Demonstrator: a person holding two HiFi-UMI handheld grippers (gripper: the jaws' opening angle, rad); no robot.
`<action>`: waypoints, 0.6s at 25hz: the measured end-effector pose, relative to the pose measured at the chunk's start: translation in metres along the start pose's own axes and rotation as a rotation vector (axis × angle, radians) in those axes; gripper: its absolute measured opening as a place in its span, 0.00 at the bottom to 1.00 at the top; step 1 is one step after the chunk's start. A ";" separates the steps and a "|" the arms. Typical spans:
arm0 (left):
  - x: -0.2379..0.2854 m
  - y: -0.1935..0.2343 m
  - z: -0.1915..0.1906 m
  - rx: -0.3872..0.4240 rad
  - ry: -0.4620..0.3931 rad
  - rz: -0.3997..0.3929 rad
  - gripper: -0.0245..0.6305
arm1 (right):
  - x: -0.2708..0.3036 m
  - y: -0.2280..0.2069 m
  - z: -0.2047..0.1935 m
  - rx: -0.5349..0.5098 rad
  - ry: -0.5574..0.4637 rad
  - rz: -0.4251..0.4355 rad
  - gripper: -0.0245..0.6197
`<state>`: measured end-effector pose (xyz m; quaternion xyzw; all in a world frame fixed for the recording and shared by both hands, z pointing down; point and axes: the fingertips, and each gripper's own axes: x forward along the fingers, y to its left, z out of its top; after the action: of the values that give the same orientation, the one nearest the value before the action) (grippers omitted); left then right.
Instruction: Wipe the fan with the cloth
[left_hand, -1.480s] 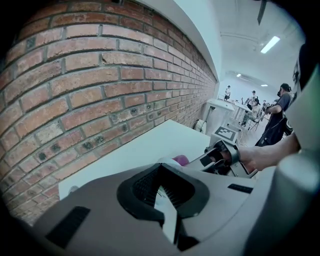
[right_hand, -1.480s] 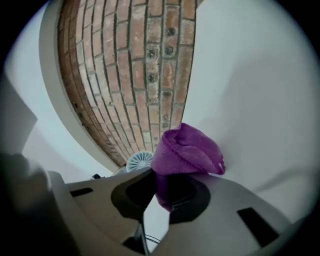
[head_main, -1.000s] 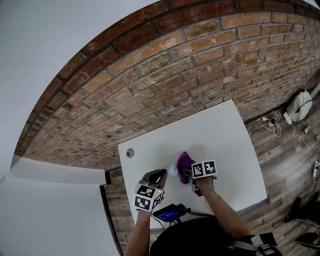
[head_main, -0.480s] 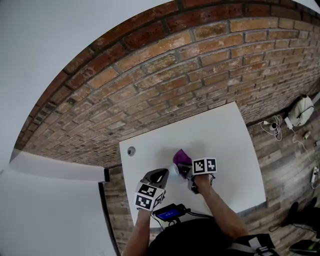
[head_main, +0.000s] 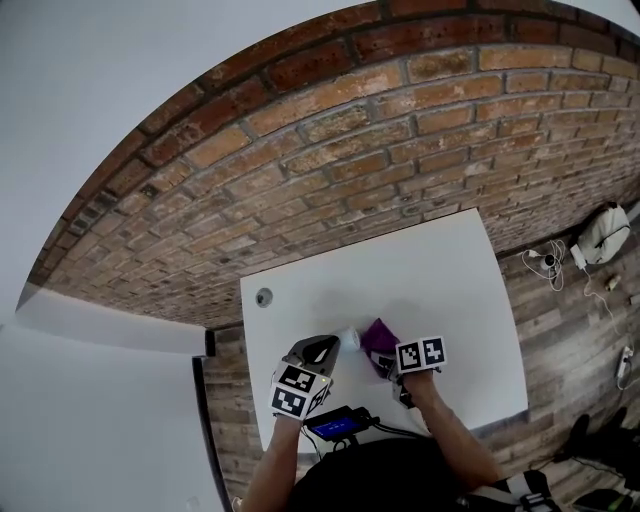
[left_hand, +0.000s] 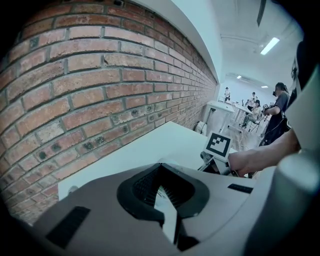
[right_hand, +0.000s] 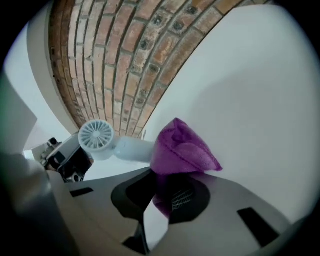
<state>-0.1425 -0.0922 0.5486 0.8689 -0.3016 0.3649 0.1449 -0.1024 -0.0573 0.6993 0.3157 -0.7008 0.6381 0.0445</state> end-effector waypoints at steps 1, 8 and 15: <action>0.000 0.001 0.000 -0.002 -0.002 0.002 0.05 | -0.004 0.000 0.013 0.003 -0.047 0.004 0.11; 0.000 0.000 -0.002 -0.012 -0.007 0.010 0.05 | 0.031 0.020 0.101 0.003 -0.135 0.090 0.11; 0.000 0.000 0.001 -0.005 -0.011 0.015 0.05 | 0.044 0.009 0.063 0.027 -0.090 0.050 0.11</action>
<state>-0.1422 -0.0928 0.5485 0.8681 -0.3099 0.3607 0.1427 -0.1205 -0.1323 0.7006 0.3269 -0.7011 0.6337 -0.0072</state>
